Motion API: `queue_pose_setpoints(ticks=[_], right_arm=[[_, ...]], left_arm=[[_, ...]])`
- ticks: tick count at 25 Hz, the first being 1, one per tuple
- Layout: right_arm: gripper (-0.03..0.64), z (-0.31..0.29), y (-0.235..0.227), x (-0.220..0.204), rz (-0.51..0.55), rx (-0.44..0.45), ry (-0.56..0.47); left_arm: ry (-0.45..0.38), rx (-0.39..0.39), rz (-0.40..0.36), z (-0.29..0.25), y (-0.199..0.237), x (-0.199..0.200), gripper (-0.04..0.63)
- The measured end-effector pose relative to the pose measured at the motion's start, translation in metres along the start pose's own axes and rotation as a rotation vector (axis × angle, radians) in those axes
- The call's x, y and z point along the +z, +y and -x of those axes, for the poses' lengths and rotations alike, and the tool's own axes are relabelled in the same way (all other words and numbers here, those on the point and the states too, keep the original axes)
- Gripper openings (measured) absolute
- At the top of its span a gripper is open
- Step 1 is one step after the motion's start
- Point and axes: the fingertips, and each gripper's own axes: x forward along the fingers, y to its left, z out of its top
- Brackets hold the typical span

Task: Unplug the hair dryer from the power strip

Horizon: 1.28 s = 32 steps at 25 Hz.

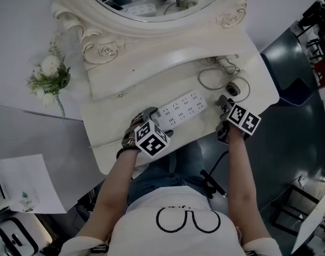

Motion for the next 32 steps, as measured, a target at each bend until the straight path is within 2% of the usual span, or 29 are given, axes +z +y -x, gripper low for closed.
queue_pose_setpoints(ticks=[3, 5, 9, 16, 20, 22, 25, 29, 32], right_arm=[[0.246, 0.008, 0.002, -0.013, -0.016, 0.001, 0.001], [0.272, 0.015, 0.004, -0.024, -0.012, -0.002, 0.007], [0.328, 0.027, 0.011, -0.052, 0.058, -0.017, 0.04], [0.33, 0.044, 0.029, -0.091, 0.151, 0.015, 0.09], [0.325, 0.057, 0.047, -0.108, 0.11, 0.104, 0.172], [0.324, 0.063, 0.055, -0.111, 0.093, 0.129, 0.182], [0.321, 0.074, 0.063, -0.106, 0.09, 0.134, 0.145], [0.314, 0.095, 0.078, -0.08, 0.138, 0.134, 0.039], [0.264, 0.113, 0.091, -0.06, 0.201, 0.12, -0.046]], left_arm=[[-0.007, 0.0, 0.0, 0.001, 0.0, 0.0, 0.431], [-0.009, -0.001, 0.0, 0.001, 0.0, 0.0, 0.431], [-0.02, 0.0, 0.0, 0.001, 0.0, 0.0, 0.431], [-0.038, 0.002, 0.001, 0.002, -0.001, 0.001, 0.431], [-0.082, 0.0, 0.008, 0.005, -0.001, 0.003, 0.431], [-0.108, 0.007, 0.014, 0.006, -0.001, 0.003, 0.431], [-0.152, 0.003, 0.048, 0.015, -0.004, 0.006, 0.431], [-0.259, -0.008, 0.12, 0.037, -0.004, 0.024, 0.43], [-0.292, 0.002, 0.127, 0.05, -0.002, 0.03, 0.43]])
